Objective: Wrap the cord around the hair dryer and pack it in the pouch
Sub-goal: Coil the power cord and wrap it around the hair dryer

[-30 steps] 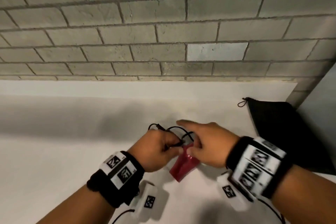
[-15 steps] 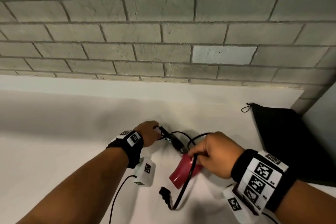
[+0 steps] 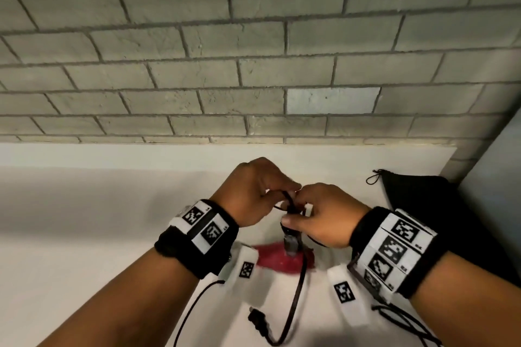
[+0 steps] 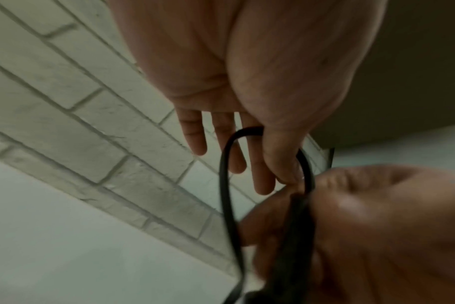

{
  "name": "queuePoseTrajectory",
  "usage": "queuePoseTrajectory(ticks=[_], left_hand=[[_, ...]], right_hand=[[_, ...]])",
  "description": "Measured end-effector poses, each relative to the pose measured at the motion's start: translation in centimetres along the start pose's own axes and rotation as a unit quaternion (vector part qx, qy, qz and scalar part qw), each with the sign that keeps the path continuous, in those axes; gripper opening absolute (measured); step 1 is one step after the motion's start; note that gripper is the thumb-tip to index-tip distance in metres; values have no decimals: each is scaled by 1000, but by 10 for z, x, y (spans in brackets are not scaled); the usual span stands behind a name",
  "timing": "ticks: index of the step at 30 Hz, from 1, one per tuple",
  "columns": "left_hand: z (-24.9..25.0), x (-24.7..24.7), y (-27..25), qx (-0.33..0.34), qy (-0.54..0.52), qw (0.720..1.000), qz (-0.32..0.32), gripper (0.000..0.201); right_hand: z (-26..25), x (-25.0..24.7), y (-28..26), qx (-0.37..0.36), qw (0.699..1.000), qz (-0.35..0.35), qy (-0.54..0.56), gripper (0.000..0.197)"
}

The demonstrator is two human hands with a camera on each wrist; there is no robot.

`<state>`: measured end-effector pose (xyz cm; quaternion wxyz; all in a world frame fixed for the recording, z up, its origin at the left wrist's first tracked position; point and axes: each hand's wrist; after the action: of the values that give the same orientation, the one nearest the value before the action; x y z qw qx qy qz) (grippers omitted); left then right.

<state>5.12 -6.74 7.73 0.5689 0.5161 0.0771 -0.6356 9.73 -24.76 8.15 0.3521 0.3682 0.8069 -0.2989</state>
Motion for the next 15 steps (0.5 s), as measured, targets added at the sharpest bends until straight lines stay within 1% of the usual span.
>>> queuePoseTrajectory(ticks=[1,2,4,5,6,7,8,9,10,11,12,15], left_hand=[[8,-1,5,-11,-8,1000,15,25],[14,-2,9,-42,-14,998,39,28],[21,-2,11,-158,16,983,92,46],[23,-3,10,-227,50,966,112,51],[24,-4,8,-300,55,944,128,47],[26,-3,5,-369,2,918,146,43],[28,-1,2,-419,-104,888,160,40],[32,1,0,-452,-223,849,161,38],[37,3,-3,-466,-322,809,157,39],[40,4,-5,-466,-381,784,151,41],[41,5,-6,-458,-411,774,152,46],[47,3,-1,-426,-439,776,153,54]], right_hand=[[-1,2,0,-1,1000,0,22,9],[1,3,0,-1,998,6,56,3],[6,6,-2,-4,992,28,127,5],[7,7,-3,-6,988,40,152,7],[7,8,-5,-11,984,48,172,9],[6,9,-8,-20,980,56,190,9],[6,10,-10,-31,978,65,197,9],[5,11,-12,-42,977,76,196,8],[4,12,-13,-49,978,90,184,5],[3,12,-15,-55,979,102,168,2],[3,12,-17,-59,981,113,146,3],[2,11,-25,-78,986,130,73,14]])
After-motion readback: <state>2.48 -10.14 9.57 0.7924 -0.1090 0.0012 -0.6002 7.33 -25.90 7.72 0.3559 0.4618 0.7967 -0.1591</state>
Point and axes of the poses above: each hand's wrist, its own y-axis towards the middle knuckle, its own x-axis out of the palm, z = x × y, and after that the axes turned 11 degrees about x, right-handed
